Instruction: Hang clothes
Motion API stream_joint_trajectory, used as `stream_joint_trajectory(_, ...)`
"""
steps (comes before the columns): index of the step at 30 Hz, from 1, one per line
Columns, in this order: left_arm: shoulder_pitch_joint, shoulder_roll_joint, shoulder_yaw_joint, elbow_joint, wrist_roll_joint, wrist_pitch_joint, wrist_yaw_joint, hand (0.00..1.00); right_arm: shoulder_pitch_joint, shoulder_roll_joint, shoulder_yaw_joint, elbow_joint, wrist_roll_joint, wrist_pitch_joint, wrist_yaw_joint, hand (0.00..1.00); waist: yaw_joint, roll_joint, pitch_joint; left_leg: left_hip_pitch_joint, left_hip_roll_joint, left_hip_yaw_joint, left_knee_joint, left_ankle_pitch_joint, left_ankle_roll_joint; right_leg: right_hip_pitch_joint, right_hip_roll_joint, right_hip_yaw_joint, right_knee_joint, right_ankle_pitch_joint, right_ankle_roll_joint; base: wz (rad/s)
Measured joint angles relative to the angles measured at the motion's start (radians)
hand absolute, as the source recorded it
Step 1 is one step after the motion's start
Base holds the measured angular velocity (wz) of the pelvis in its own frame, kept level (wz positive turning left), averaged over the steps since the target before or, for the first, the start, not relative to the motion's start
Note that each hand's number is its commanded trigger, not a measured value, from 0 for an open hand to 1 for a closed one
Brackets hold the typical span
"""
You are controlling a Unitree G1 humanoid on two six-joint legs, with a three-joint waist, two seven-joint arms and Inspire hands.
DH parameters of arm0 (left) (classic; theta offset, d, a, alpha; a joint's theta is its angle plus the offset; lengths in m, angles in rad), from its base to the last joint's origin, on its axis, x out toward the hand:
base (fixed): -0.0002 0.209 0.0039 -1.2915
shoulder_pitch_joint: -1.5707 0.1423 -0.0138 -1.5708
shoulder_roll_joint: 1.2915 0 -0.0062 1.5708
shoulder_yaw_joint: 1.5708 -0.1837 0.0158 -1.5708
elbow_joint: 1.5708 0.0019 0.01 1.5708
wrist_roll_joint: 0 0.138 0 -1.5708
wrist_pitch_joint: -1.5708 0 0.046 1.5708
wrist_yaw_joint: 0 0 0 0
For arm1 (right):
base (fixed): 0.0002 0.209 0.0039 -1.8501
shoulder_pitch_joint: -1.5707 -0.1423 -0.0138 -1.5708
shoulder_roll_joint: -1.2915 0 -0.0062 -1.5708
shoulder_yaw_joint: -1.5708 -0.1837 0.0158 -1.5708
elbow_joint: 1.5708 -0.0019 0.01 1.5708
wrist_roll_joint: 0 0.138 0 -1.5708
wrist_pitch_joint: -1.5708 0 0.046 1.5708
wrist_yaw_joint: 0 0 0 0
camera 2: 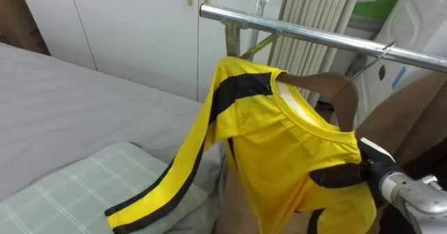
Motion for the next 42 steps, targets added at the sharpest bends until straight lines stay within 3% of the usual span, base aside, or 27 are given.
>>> stream_joint_trajectory(17, 0.001, 0.003, -0.007, 0.002, -0.001, -0.001, 0.021, 0.00, -0.091, -0.011, 0.067, 0.023, 0.006, 0.001, 0.004, 1.00, 0.004, -0.019, 0.0000, -0.002, 0.000, 0.000, 0.000, 0.000, 0.000, -0.001, 0.001, 0.000, 0.001, 0.000, 0.000, 0.00)
stream_joint_trajectory(33, -0.001, 0.015, -0.007, 0.000, 0.000, -0.001, 0.000, 0.00, -0.186, -0.022, 0.081, 0.108, 0.079, 0.001, 0.137, 1.00, 0.006, -0.022, -0.0006, 0.009, 0.000, -0.018, 0.002, 0.000, 0.000, 0.017, -0.008, -0.010, -0.014, 0.001, -0.001, 0.02)
stream_joint_trajectory(42, -0.017, 0.015, -0.008, 0.000, -0.001, -0.001, -0.001, 0.00, -0.192, -0.022, 0.081, 0.165, 0.089, 0.001, 0.176, 1.00, 0.027, -0.021, -0.0008, 0.011, 0.000, -0.020, 0.002, 0.000, 0.000, 0.020, -0.008, -0.013, -0.014, 0.001, -0.001, 0.01)
